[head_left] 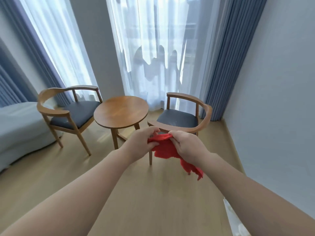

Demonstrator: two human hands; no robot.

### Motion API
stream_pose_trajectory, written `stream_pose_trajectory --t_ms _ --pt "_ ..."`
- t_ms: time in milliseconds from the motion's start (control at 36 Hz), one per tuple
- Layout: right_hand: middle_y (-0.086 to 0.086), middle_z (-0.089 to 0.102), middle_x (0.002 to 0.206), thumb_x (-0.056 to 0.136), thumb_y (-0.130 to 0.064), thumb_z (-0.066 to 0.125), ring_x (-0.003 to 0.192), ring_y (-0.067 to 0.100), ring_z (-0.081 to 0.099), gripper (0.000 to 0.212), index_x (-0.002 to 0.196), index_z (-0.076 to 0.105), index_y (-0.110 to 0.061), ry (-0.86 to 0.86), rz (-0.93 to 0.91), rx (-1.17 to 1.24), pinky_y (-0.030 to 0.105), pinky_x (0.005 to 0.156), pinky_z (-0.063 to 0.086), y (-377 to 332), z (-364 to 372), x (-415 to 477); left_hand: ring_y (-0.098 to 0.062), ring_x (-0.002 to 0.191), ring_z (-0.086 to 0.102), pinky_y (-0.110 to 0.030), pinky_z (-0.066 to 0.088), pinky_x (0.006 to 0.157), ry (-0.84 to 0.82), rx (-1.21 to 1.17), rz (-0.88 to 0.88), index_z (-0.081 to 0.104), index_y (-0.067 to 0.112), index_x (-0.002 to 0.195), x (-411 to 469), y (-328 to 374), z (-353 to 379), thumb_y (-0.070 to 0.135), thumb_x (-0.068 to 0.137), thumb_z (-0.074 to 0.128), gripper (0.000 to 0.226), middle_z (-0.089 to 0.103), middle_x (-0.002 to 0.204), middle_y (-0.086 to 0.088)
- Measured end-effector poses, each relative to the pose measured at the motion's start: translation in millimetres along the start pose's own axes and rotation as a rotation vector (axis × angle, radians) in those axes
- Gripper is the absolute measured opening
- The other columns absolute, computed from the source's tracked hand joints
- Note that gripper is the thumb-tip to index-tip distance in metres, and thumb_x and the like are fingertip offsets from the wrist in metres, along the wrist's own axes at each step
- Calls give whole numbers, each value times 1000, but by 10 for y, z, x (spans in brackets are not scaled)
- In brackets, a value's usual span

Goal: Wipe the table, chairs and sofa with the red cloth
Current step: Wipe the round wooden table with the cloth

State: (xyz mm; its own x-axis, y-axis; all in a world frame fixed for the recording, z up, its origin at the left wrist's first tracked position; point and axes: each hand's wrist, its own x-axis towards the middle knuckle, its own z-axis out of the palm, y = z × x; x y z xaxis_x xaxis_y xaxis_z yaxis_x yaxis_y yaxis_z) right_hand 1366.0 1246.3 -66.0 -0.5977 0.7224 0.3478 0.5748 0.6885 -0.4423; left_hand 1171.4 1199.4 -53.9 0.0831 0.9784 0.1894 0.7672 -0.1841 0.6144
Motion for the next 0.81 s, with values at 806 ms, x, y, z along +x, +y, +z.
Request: stream_pose_trajectory --t_ms 806 --pt "-12 65 92 96 -12 47 87 0 58 22 105 64 -22 -158 125 463 5 73 39 -520 1394 2253 0 121 47 -20 37 98 -83 -84 -303 43 30 135 512 -2032 -856 44 76 75 68 52 131 17"
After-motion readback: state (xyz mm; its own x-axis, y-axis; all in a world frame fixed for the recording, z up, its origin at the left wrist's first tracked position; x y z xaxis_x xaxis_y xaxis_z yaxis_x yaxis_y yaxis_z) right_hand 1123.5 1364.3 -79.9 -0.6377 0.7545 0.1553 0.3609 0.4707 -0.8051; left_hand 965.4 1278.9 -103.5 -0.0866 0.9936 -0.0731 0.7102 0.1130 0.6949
